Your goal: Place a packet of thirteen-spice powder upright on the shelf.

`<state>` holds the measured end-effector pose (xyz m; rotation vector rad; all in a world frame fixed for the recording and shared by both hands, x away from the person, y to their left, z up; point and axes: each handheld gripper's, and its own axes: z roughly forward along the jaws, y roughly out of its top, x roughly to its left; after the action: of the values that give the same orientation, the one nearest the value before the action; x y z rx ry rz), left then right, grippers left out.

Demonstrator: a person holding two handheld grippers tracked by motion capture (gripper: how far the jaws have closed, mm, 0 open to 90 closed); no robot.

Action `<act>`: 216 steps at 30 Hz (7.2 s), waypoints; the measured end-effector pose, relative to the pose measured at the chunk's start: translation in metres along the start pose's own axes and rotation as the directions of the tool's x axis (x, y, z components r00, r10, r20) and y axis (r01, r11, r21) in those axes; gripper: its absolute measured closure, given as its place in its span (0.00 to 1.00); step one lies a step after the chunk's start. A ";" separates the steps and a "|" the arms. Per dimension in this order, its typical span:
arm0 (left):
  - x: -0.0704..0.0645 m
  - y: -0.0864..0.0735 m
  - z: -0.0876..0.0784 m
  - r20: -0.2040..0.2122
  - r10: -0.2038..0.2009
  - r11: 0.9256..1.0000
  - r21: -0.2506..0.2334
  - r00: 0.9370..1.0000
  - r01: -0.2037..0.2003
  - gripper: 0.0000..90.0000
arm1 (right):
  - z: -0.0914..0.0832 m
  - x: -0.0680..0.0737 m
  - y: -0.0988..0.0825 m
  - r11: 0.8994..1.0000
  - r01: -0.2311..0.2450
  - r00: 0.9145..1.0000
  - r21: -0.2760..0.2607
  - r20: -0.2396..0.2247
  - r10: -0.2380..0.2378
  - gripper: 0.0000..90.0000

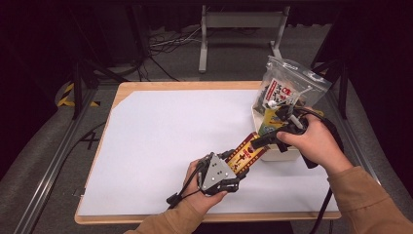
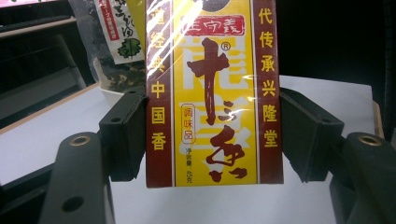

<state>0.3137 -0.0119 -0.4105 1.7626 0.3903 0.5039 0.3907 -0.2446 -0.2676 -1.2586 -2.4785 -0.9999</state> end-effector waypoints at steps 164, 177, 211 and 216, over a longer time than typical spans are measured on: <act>0.113 -0.022 -0.138 -0.205 -0.209 0.948 0.197 0.956 0.249 0.27 | -0.010 -0.055 -0.004 0.530 0.698 0.562 0.482 0.089 -0.822 0.73; 0.113 -0.022 -0.137 -0.205 -0.213 0.947 0.197 0.955 0.254 0.27 | -0.011 -0.053 -0.004 0.519 0.708 0.542 0.479 0.105 -0.834 0.73; 0.109 -0.036 -0.179 -0.241 -0.234 0.945 0.173 0.942 0.279 0.19 | -0.052 -0.017 -0.068 0.727 0.681 0.706 -0.089 0.347 -0.618 0.40; 0.110 -0.041 -0.184 -0.250 -0.248 0.942 0.163 0.936 0.293 0.18 | -0.057 -0.024 -0.090 0.748 0.643 0.742 -0.166 0.380 -0.553 0.40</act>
<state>0.3102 0.2057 -0.3982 1.8091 0.8597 0.4792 0.3293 -0.3339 -0.2786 -0.6811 -3.1944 -1.4489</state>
